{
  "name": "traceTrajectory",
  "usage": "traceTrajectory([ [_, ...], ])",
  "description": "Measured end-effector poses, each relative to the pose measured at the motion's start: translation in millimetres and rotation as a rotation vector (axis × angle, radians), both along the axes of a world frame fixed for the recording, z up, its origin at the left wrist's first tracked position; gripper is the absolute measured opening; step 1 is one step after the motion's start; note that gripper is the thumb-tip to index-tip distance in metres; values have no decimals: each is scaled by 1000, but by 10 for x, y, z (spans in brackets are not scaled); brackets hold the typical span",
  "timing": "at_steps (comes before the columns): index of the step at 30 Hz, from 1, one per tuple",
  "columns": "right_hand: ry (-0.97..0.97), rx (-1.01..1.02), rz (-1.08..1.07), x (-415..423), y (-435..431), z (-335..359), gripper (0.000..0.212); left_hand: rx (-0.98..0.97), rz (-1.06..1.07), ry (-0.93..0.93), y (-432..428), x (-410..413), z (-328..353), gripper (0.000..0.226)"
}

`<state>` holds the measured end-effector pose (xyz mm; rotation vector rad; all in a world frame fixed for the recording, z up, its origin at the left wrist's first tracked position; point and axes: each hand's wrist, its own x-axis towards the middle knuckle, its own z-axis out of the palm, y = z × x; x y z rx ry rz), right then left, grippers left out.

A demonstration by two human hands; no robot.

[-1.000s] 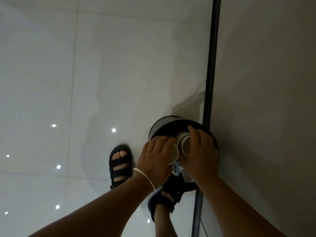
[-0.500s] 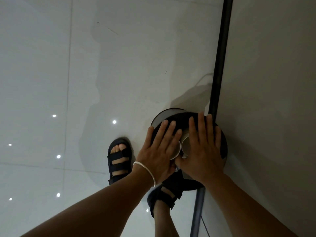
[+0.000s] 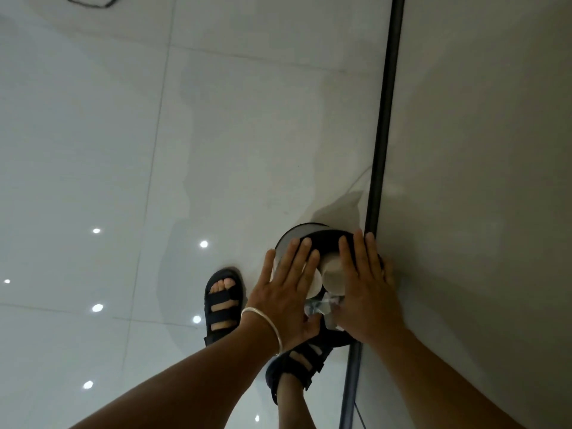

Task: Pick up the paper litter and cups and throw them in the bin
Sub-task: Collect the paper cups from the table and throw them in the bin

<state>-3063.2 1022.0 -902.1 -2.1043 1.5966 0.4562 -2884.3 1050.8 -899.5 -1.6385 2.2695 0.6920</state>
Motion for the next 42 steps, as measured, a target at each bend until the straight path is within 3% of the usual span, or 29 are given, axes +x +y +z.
traceTrajectory([
  [11,25,-67,-15,580,-278,2014,101,-111,229,24,-302,908,1954,93],
  [23,-127,-183,246,1689,-288,3942,90,-277,583,-176,148,1959,3962,89],
  [34,-143,-171,599,2765,700,5158,90,-331,1004,-262,2040,2615,5202,88],
  [42,-266,-193,933,4250,2387,5753,91,-425,1354,-342,4144,3438,5783,86],
])
